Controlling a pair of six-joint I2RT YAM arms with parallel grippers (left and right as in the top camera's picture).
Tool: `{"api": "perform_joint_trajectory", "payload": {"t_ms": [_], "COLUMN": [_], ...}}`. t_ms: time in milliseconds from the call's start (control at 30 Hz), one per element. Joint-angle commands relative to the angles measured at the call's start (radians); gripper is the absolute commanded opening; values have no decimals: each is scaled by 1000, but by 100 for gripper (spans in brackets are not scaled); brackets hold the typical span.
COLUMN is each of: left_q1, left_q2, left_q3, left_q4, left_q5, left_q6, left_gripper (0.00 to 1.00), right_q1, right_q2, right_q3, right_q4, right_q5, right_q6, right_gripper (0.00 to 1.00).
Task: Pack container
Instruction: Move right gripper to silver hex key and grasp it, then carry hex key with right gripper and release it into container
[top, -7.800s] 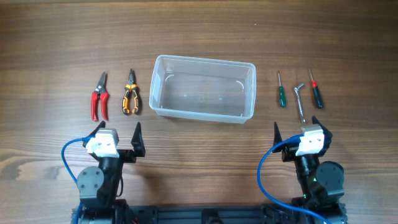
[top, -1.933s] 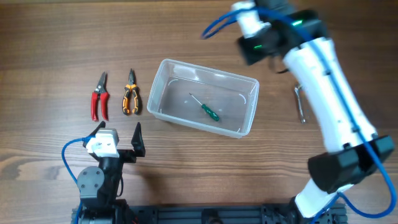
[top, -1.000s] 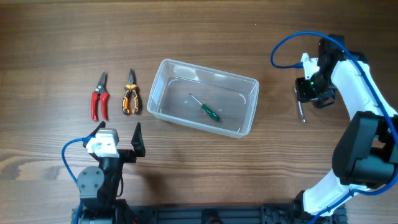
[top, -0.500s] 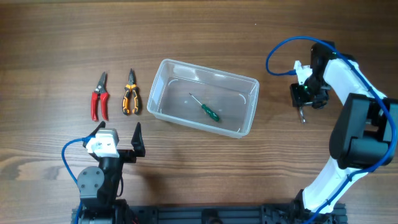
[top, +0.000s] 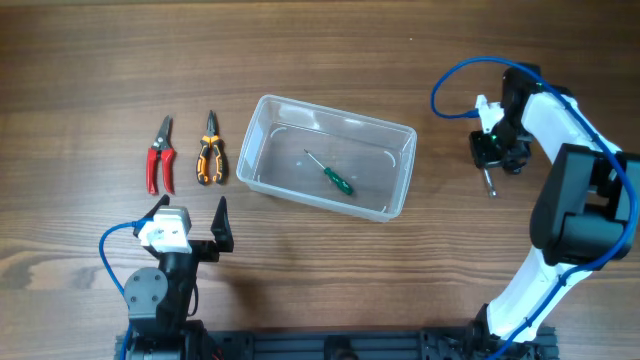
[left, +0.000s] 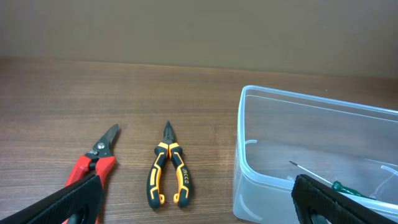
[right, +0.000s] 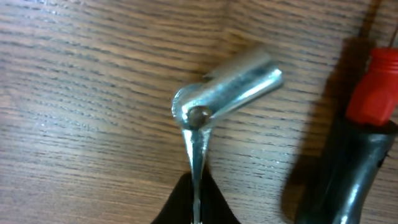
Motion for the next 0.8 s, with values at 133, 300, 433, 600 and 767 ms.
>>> {"api": "perform_joint_trajectory", "payload": {"t_ms": [133, 300, 433, 600, 767], "left_q1": [1, 1, 1, 1, 1], "left_q2": [-7, -7, -7, -7, -7], "left_q3": [-6, -6, -6, -6, -6], "left_q4": [3, 3, 3, 3, 3], "left_q5": [2, 2, 2, 2, 2], "left_q6": [16, 16, 16, 16, 16], "left_gripper": [100, 100, 100, 100, 100], "right_q1": [2, 23, 103, 268, 473], "right_q2": [9, -124, -287, -385, -378], "right_q3": [30, 171, 365, 433, 433], "right_q4": [-29, -63, -84, -108, -226], "right_q5": [-13, -29, -98, -153, -236], "right_q6": [26, 22, -31, -117, -214], "right_gripper": [4, 4, 4, 4, 4]}}
